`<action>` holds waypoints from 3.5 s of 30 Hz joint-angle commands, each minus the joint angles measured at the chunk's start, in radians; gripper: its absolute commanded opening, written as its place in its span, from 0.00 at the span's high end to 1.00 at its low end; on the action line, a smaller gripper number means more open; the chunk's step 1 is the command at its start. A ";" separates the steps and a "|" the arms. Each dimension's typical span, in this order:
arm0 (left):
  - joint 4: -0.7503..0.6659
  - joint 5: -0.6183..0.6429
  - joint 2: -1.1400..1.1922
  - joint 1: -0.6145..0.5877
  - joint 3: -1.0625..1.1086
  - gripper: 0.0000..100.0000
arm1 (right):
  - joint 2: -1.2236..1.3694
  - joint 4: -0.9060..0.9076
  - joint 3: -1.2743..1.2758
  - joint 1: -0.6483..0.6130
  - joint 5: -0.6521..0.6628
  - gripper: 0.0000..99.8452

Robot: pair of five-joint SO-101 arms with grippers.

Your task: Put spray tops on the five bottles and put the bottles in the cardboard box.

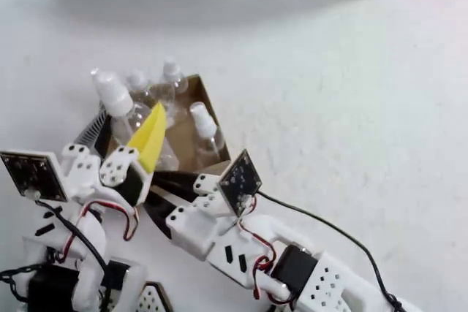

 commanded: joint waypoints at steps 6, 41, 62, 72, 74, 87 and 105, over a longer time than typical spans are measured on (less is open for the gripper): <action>0.069 0.003 -0.084 0.018 -0.057 0.98 | 0.001 -0.015 -0.003 0.045 -0.003 0.98; -0.459 -0.203 -0.229 -0.188 0.718 0.98 | -0.321 0.532 -0.026 0.125 0.074 0.98; -0.325 -0.201 -0.226 -0.105 0.718 0.98 | -0.321 0.533 -0.026 0.120 0.074 0.98; -0.255 -0.198 -0.226 -0.105 0.718 0.98 | -0.321 0.533 -0.026 0.120 0.074 0.98; -0.255 -0.199 -0.226 -0.105 0.718 0.98 | -0.321 0.533 -0.026 0.120 0.074 0.98; -0.181 -0.201 -0.226 -0.105 0.718 0.98 | -0.323 0.533 -0.026 0.120 0.075 0.98; -0.143 -0.201 -0.226 -0.105 0.718 0.84 | -0.331 0.553 -0.026 0.120 0.080 0.98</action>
